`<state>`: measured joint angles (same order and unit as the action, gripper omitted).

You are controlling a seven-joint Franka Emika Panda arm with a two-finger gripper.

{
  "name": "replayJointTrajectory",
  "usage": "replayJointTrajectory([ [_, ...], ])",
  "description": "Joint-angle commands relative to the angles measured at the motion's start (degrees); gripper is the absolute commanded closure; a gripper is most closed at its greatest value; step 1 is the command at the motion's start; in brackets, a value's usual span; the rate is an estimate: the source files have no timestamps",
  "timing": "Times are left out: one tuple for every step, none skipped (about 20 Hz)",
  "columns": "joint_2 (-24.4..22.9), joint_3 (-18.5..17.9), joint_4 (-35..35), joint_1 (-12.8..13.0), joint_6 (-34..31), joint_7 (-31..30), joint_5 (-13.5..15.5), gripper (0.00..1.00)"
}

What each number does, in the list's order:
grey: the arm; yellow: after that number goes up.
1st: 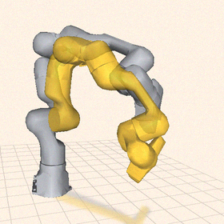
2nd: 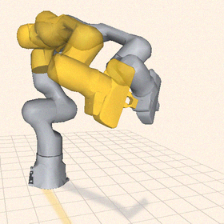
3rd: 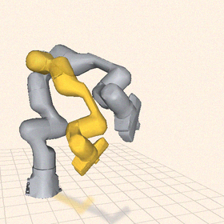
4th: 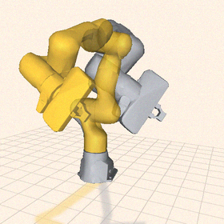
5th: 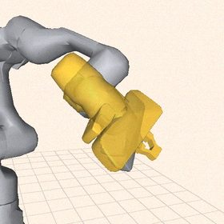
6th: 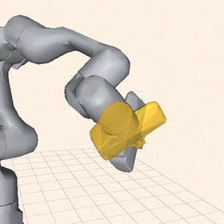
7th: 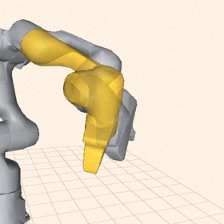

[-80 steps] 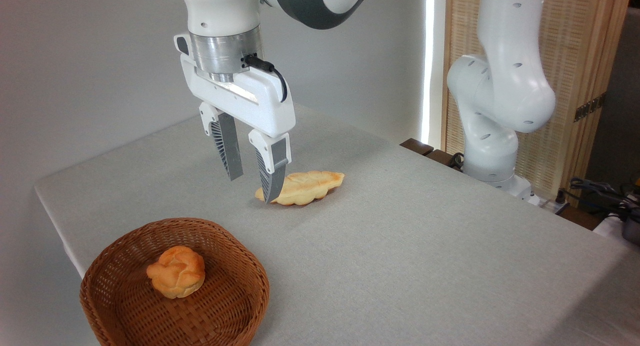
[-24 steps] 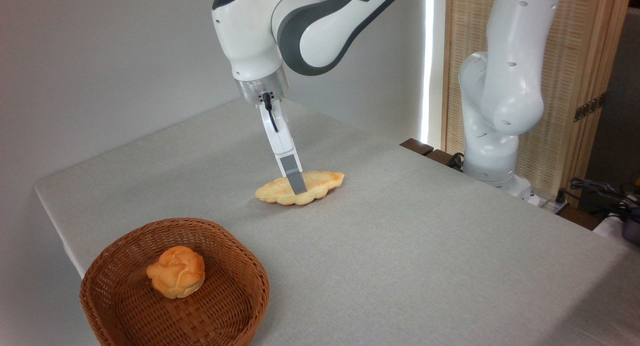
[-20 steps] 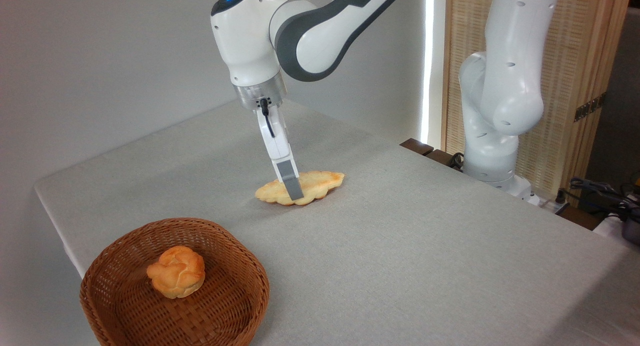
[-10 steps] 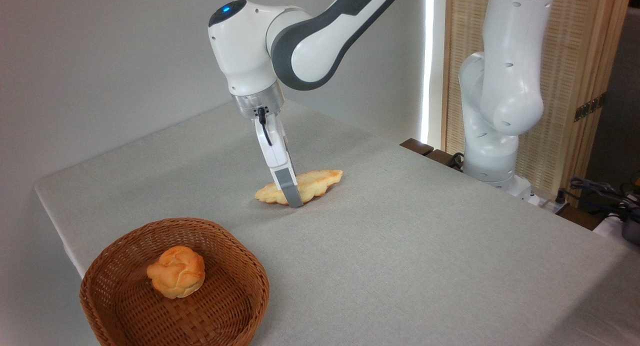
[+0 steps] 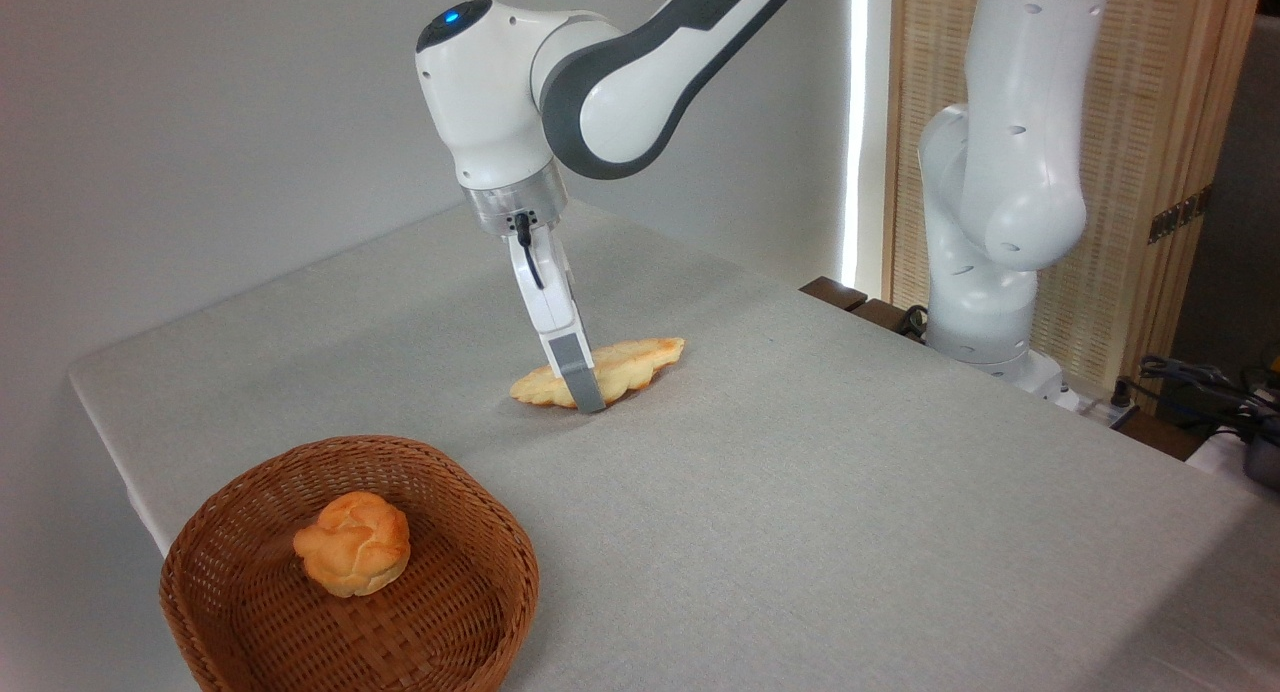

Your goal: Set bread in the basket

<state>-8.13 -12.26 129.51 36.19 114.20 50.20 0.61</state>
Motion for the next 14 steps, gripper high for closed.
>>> replayJointTrajectory([
  [-0.4, -0.5, -1.0, 0.5, 0.1, -1.4, -0.1, 0.00],
  [-0.4, -0.5, -1.6, 0.5, 0.1, -1.8, 0.4, 0.00],
  [-0.5, -0.6, -2.0, 0.5, 0.1, -1.9, 1.1, 0.00],
  [-0.4, -0.5, -2.0, 0.5, 0.1, -2.0, 1.1, 0.00],
  [-0.4, -0.5, -2.0, 0.6, 0.1, -2.0, 1.1, 0.00],
  [-0.4, -0.5, -2.0, 0.5, 0.1, -1.9, 1.1, 0.00],
  [-0.4, -0.5, -2.0, 0.6, 0.0, -2.0, 1.1, 0.00],
  [-0.4, -0.4, -1.9, 0.6, -0.1, -2.0, 1.1, 0.00],
  [-0.4, -0.4, -1.8, 0.6, -0.2, -1.8, 1.1, 0.00],
  [-0.3, -0.4, -1.6, 1.2, -0.2, -1.7, 1.0, 0.00],
  [-0.1, -0.5, -1.6, 1.4, -0.2, -1.6, 0.9, 0.00],
  [0.1, -0.5, -1.6, 1.5, -0.2, -1.6, 0.9, 0.00],
  [0.2, -0.5, -1.6, 1.5, -0.2, -1.6, 0.9, 0.00],
  [0.3, -0.5, -1.6, 1.5, -0.2, -1.6, 0.9, 0.00],
])
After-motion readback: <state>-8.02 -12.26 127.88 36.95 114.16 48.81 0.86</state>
